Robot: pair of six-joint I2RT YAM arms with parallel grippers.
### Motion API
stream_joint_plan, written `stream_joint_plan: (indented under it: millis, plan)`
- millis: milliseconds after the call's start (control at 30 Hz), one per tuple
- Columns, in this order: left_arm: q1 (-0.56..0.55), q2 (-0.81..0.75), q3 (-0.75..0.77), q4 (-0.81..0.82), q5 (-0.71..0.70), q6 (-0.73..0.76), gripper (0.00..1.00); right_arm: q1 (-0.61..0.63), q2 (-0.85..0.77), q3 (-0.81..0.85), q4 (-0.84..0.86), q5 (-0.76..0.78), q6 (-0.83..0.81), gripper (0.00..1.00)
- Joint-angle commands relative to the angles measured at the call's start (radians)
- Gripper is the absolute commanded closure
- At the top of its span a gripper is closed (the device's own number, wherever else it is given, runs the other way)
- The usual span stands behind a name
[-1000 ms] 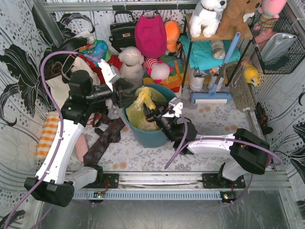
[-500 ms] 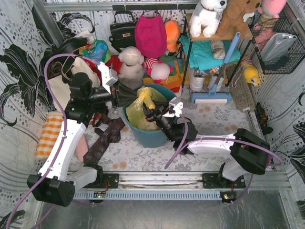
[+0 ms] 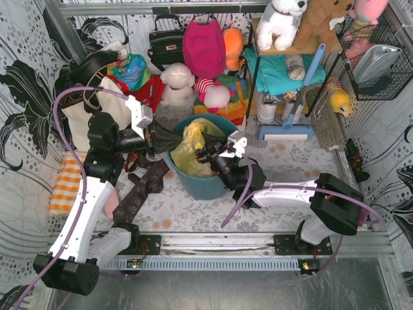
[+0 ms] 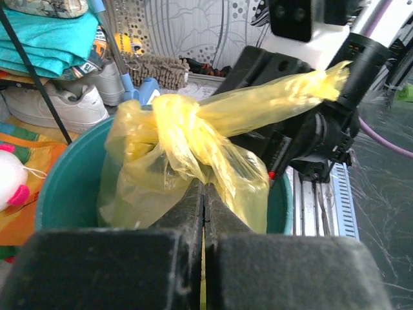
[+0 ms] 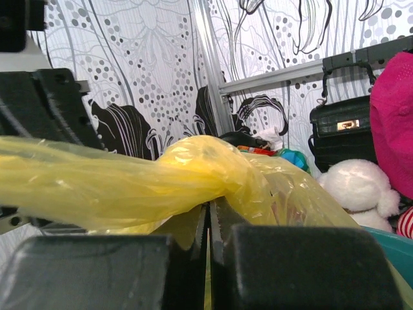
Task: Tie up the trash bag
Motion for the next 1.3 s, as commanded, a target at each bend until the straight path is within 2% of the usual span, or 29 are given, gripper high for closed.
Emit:
stream_joint_plan:
  millis: [0, 167, 433, 667, 867, 1067, 1200, 1267]
  plan:
    - [0.000, -0.050, -0.049, 0.099, 0.041, -0.097, 1.00, 0.003, 0.029, 0.046, 0.053, 0.023, -0.021, 1.00]
    - [-0.028, -0.077, -0.099, 0.128, 0.031, -0.139, 1.00, 0.005, 0.063, 0.075, 0.080, 0.018, -0.014, 1.00]
    - [-0.133, -0.081, -0.143, 0.121, -0.031, -0.140, 1.00, 0.004, 0.089, 0.085, 0.132, -0.050, 0.010, 1.00]
    - [-0.152, -0.096, -0.147, 0.078, -0.089, -0.112, 1.00, 0.004, 0.089, 0.071, 0.159, -0.140, 0.062, 1.00]
    - [-0.153, -0.110, -0.107, 0.016, -0.141, -0.068, 0.96, 0.004, 0.039, 0.015, 0.102, -0.237, 0.132, 1.00]
    - [-0.153, -0.117, -0.085, -0.009, -0.167, -0.051, 0.91, 0.004, -0.005, 0.017, -0.042, -0.317, 0.105, 1.00]
    - [-0.152, -0.136, -0.088, -0.012, -0.189, -0.053, 0.78, 0.001, -0.022, 0.005, -0.098, -0.330, 0.074, 1.00]
    - [-0.153, -0.141, -0.090, -0.024, -0.194, -0.047, 0.77, -0.003, -0.028, 0.005, -0.116, -0.353, 0.062, 1.00]
